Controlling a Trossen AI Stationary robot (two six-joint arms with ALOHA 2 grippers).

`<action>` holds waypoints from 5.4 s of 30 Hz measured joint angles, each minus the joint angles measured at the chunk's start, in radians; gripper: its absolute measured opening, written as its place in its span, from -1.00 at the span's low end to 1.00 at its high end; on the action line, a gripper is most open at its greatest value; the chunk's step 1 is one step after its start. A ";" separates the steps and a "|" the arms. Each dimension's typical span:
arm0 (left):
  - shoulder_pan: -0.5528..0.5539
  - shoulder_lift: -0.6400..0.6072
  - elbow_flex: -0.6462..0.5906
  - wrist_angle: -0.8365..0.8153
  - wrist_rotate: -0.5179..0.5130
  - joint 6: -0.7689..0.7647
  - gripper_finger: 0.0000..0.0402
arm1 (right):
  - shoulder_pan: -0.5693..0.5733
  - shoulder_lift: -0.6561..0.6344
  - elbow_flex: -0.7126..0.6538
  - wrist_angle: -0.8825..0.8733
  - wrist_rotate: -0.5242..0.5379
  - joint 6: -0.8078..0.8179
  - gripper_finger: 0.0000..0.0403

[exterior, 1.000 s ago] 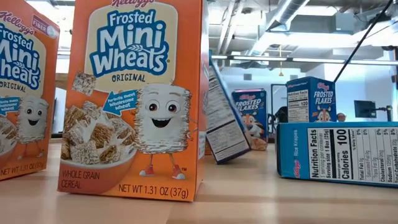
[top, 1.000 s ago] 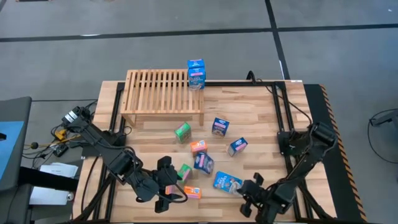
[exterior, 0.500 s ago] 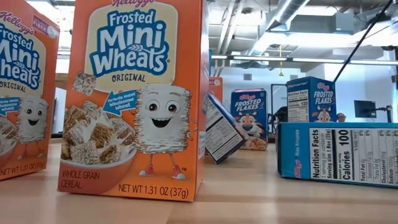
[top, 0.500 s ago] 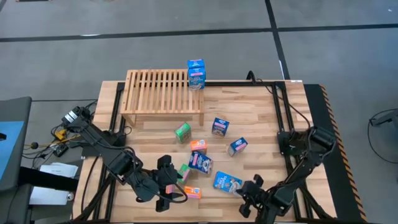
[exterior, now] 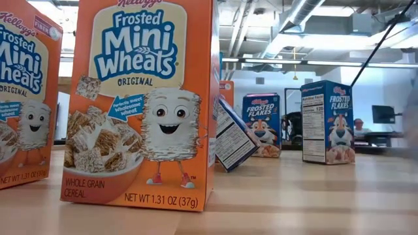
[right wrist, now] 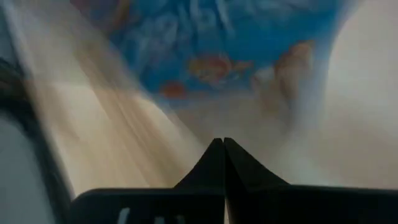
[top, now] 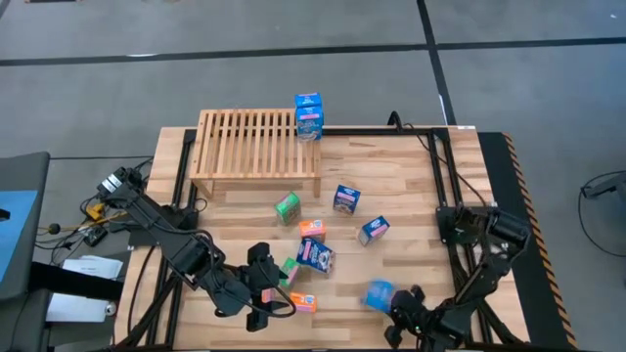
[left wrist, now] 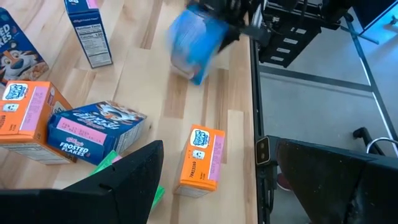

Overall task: Stack cereal on shelf
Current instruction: Put the light blue cereal box on the shelf aligned with the other light blue cereal boxes

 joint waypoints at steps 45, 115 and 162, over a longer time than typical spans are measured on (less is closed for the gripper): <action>0.122 0.156 -0.001 0.418 0.112 0.213 -0.99 | -0.058 -0.108 0.086 -0.262 0.135 -0.124 -0.97; 0.058 0.080 0.000 0.306 0.087 0.164 -0.09 | -0.406 -0.372 0.111 -0.520 -0.555 -1.438 0.44; 0.058 0.080 0.000 0.276 0.070 0.150 -0.02 | -0.475 -0.475 0.029 -0.360 -0.527 -1.355 -0.72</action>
